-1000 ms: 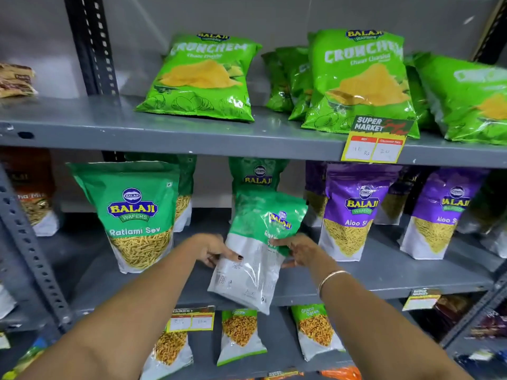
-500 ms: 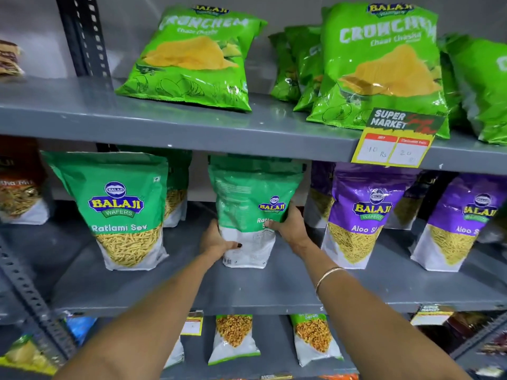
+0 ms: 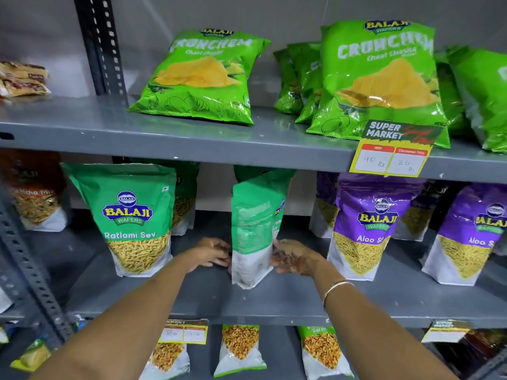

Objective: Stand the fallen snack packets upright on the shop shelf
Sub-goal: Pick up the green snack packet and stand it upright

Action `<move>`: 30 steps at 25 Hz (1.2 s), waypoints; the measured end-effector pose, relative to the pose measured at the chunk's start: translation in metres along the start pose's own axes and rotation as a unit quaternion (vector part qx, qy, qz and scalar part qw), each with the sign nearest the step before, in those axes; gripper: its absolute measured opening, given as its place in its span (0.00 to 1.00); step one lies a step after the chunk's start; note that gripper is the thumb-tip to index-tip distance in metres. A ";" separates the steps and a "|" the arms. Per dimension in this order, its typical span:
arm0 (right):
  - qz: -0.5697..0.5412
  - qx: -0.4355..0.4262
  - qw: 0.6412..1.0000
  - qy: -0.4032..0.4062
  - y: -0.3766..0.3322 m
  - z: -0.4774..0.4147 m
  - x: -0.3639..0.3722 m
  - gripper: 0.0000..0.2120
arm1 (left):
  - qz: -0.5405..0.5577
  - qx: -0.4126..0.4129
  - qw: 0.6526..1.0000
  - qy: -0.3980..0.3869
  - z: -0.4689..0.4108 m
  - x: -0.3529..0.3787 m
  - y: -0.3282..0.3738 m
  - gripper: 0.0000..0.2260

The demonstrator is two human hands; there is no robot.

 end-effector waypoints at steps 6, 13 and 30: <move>0.163 -0.120 0.976 -0.085 0.015 0.004 0.005 0.40 | -0.041 0.056 0.996 0.048 -0.009 0.014 0.014 0.49; 0.126 -0.176 0.975 0.042 0.034 -0.010 0.028 0.43 | -0.030 0.065 0.997 -0.001 -0.013 0.025 0.037 0.46; 0.055 -0.215 0.971 0.087 0.018 -0.017 -0.016 0.41 | -0.041 0.015 0.982 0.184 -0.017 0.028 0.022 0.32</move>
Point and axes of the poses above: each hand's wrist, its own z-axis away from the middle knuckle, its own x-axis out of the palm, y = z × x, the point moved 2 cm from there along -z, towards the middle knuckle, and after that the axes turned 7 degrees about -z, right-handed, at the moved point
